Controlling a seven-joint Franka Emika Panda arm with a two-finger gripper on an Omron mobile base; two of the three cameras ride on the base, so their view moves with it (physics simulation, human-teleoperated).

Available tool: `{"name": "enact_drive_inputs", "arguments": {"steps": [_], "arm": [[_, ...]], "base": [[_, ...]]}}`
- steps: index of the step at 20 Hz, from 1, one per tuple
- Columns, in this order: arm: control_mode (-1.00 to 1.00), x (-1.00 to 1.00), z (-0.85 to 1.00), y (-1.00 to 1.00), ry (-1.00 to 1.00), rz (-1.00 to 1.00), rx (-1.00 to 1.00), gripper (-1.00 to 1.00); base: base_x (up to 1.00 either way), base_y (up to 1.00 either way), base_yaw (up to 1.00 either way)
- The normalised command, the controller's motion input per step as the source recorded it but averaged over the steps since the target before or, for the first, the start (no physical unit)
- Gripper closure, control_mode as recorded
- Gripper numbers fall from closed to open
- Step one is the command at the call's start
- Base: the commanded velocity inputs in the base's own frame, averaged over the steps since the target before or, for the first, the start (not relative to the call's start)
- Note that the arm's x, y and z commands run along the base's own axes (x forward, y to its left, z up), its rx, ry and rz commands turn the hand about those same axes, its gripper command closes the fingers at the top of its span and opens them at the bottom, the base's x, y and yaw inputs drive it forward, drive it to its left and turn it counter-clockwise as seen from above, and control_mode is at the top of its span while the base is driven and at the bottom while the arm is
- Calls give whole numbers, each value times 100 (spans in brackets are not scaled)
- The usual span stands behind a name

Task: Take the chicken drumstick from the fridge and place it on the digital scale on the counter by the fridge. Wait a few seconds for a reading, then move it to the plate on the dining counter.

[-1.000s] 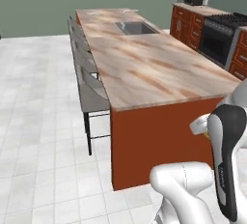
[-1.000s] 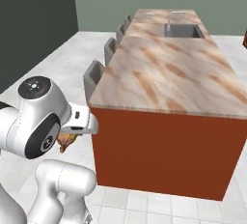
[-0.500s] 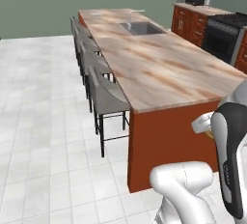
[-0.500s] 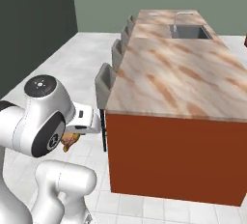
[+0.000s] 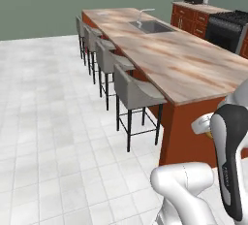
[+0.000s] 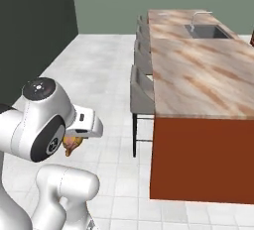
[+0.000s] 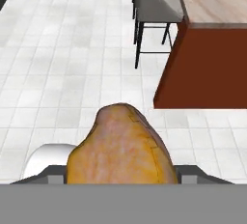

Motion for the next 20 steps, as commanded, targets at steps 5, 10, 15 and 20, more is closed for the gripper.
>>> {"name": "enact_drive_inputs", "arguments": {"steps": [5,10,15,20], "arm": [[100,0,0,0,0,0,0,100],[100,0,0,0,0,0,0,100],[100,0,0,0,0,0,0,100],[100,0,0,0,0,0,0,100]], "base": [[14,100,-23],[49,100,-28],[94,100,-32],[100,100,-31]]}}
